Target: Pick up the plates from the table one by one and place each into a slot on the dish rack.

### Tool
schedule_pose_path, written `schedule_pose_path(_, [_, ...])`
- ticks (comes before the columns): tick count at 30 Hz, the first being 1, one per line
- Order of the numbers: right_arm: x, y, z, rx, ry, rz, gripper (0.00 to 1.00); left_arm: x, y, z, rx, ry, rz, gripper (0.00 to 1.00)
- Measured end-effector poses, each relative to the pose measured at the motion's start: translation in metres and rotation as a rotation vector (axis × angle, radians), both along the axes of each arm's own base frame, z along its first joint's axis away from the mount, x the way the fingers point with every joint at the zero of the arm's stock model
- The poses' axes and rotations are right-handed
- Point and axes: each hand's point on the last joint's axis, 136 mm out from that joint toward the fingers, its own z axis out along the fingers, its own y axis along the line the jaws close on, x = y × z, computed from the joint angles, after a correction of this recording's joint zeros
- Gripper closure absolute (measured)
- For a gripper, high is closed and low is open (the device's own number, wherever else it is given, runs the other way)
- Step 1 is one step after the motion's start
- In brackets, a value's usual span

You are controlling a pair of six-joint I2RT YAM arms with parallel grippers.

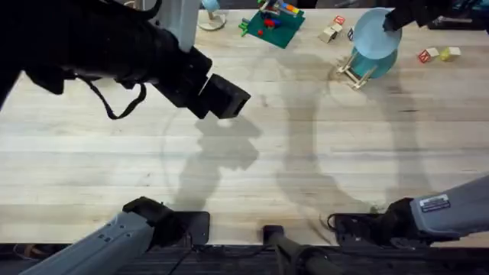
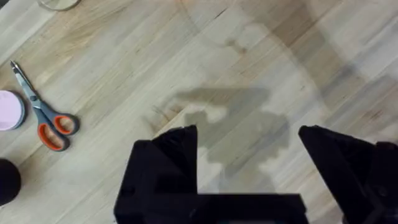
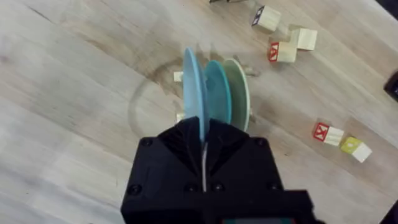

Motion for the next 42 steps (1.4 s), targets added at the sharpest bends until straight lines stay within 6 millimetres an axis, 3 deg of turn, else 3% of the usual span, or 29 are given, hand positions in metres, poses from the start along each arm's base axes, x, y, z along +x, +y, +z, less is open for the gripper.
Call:
schedule_pose_path(17, [0.002, -0.008, -0.001, -0.039, 0.000, -0.022, 0.970, 0.000, 0.000, 0.000, 0.000, 0.000, 0.000, 0.006])
schedule_pose_path(34, [0.013, -0.010, -0.046, -0.031, 0.103, -0.021, 0.970, 0.000, 0.000, 0.000, -0.002, 0.002, 0.003, 0.006])
schedule_pose_path(42, [0.013, -0.010, -0.048, -0.030, 0.106, -0.021, 0.970, 0.000, 0.000, 0.000, -0.002, 0.002, 0.003, 0.006])
